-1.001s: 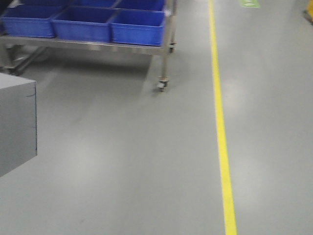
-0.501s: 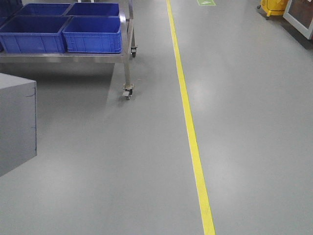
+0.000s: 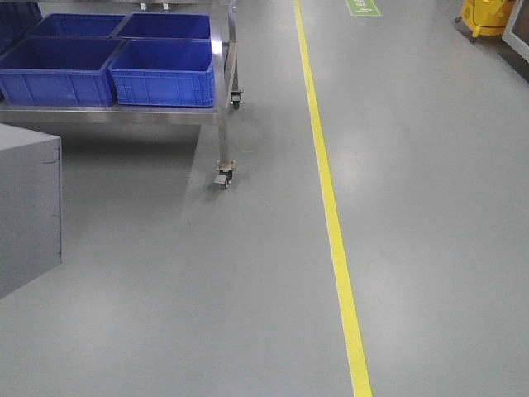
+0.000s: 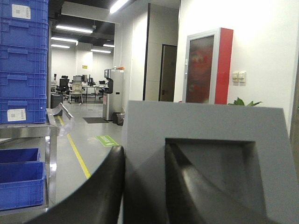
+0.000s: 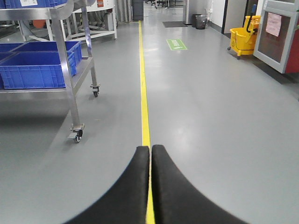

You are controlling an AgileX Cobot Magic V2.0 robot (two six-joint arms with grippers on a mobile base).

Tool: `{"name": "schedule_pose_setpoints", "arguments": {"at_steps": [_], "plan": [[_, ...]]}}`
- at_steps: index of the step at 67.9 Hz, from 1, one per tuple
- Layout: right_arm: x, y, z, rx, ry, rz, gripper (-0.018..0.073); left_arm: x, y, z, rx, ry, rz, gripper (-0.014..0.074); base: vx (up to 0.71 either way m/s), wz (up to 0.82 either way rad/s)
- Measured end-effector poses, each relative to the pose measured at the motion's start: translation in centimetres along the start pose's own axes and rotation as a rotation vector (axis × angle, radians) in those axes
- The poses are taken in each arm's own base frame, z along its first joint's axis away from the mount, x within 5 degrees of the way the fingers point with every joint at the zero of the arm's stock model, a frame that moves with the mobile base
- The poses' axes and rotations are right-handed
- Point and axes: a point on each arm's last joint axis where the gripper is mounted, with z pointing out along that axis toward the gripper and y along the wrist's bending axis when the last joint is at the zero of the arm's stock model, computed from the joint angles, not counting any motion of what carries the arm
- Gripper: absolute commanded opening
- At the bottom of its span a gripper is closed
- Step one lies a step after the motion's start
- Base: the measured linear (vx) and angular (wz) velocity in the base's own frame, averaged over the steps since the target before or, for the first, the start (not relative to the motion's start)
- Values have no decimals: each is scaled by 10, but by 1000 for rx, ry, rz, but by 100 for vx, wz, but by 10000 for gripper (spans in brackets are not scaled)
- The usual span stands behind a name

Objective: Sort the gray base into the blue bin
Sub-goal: 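Drive the base away from the table holding the block in the left gripper, then drive down the aisle between shelves of blue bins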

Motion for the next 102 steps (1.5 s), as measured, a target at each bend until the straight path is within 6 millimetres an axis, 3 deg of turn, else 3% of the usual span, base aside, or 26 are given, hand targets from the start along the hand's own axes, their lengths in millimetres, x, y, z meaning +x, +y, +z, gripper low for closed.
{"name": "schedule_pose_setpoints", "arguments": {"at_steps": [56, 102], "plan": [[0, 0, 0, 0, 0, 0, -5, 1, 0, 0, 0, 4, 0, 4, 35, 4], [0, 0, 0, 0, 0, 0, -5, 1, 0, 0, 0, 4, 0, 4, 24, 73]]}}
